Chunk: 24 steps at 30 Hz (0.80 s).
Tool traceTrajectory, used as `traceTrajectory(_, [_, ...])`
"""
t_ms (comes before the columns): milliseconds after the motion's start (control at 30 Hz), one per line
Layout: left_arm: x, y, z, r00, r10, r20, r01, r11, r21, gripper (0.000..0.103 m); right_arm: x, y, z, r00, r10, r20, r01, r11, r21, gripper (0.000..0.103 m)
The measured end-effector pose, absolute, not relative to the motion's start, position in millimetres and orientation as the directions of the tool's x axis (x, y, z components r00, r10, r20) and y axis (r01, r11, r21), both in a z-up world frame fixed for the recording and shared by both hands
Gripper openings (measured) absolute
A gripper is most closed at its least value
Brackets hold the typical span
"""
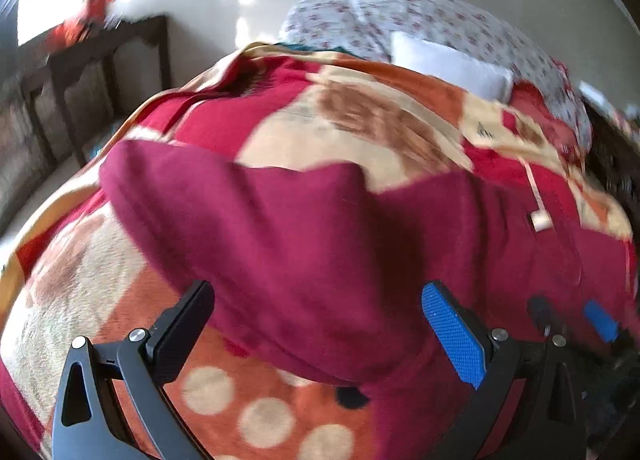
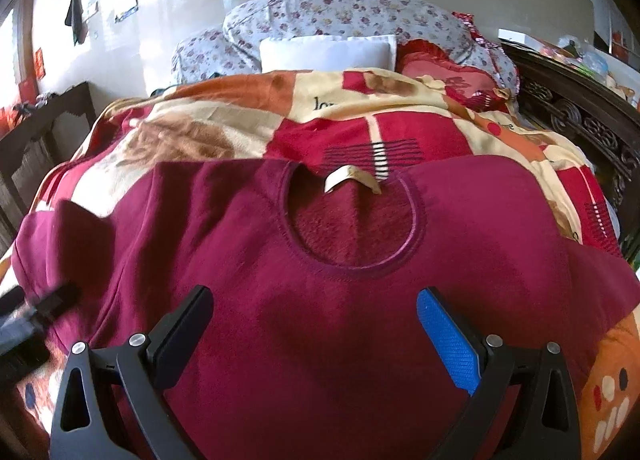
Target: Fold small clothes
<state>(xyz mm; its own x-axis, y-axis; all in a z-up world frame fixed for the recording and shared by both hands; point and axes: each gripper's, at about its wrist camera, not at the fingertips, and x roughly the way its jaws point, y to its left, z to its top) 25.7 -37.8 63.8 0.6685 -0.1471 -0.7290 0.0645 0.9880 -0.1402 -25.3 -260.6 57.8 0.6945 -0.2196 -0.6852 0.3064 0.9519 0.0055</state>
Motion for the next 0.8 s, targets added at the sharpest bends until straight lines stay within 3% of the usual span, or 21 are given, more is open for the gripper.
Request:
traceTrajectory(300, [95, 102, 66, 0.66, 0.033, -0.75, -0.257, 0.949, -0.185, 0.103, -27, -259, 58, 0.701, -0.197, -0.686, 0.29, 0.957, 0.022, 0.103])
traceTrajectory(367, [109, 135, 59, 0.649, 0.026, -0.76, -0.329, 0.911, -0.25, 0.097, -26, -259, 57, 0.7, -0.192, -0.688, 0.287, 0.958, 0.026, 0.103])
traceTrajectory(500, [140, 182, 35, 0.608, -0.018, -0.794, -0.426, 0.836, -0.345, 0.071, -25, -255, 56, 0.703, -0.177, -0.689, 0.271, 0.962, 0.029, 0.103])
traceTrajectory(667, [159, 176, 21, 0.6, -0.041, -0.799, -0.397, 0.851, -0.342, 0.063, -24, -249, 54, 0.713, -0.143, -0.687, 0.233, 0.972, 0.04, 0.103])
traceTrajectory(700, [162, 174, 20, 0.603, -0.039, -0.797, -0.387, 0.859, -0.335, 0.05, -24, -249, 54, 0.713, -0.141, -0.687, 0.231, 0.972, 0.04, 0.103])
traceTrajectory(733, [163, 170, 20, 0.605, -0.041, -0.795, -0.375, 0.866, -0.33, 0.029, -24, -249, 54, 0.712, -0.14, -0.688, 0.231, 0.972, 0.042, 0.103])
traceTrajectory(800, [156, 162, 30, 0.637, -0.042, -0.77, -0.341, 0.88, -0.33, 0.01, -26, -253, 56, 0.719, -0.122, -0.684, 0.234, 0.97, 0.073, 0.103])
